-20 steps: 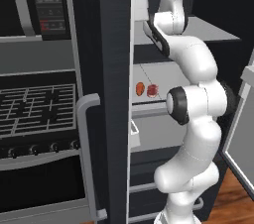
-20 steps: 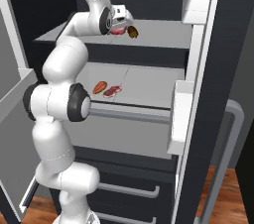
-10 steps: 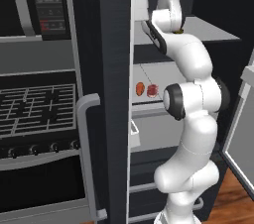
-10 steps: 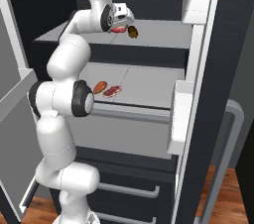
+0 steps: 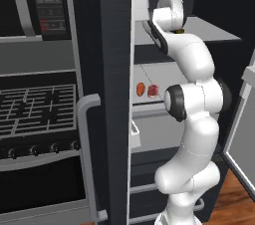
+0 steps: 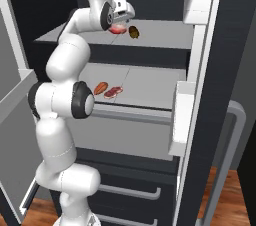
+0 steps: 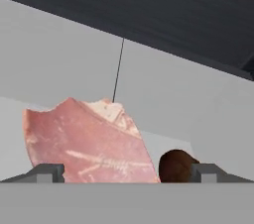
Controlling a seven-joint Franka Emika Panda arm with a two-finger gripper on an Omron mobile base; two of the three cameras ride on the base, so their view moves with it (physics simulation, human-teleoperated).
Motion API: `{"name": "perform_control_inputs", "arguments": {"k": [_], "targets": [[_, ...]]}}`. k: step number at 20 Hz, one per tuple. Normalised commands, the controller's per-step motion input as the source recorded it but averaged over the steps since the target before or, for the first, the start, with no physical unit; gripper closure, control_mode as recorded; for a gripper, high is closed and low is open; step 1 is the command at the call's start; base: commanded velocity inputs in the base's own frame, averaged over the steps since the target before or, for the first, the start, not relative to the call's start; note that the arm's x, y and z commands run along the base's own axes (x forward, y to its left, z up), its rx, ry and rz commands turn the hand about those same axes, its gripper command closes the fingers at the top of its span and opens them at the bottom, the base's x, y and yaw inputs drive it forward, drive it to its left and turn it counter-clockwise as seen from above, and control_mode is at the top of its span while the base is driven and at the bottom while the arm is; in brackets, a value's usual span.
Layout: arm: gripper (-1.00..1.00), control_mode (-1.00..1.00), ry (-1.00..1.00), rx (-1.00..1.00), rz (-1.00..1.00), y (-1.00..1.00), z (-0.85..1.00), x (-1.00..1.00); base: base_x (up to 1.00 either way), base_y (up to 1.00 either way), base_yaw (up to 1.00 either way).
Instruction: Place one sweet potato and one steak in each tupperware on the nearby counter, to pack two identical lunches.
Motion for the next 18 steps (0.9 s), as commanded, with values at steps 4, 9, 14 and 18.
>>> {"name": "perform_control_inputs", "arguments": {"k": [4,9,14,18], "targets": [[-1.0,-1.0,-0.01,0.0,0.0,0.0,-0.02,0.0,0.0,0.0,0.0],[-1.0,-1.0,0.06,-0.01,0.01,0.07,-0.23,0.02,0.0,0.0,0.0],[-1.0,-1.0,0.04,-0.02,0.11,0.18,-0.01,-0.11,0.0,0.0,0.0],[-1.0,-1.0,0.0,-0.02,0.19,0.02,0.08,-0.13,0.0,0.0,0.0]]}}
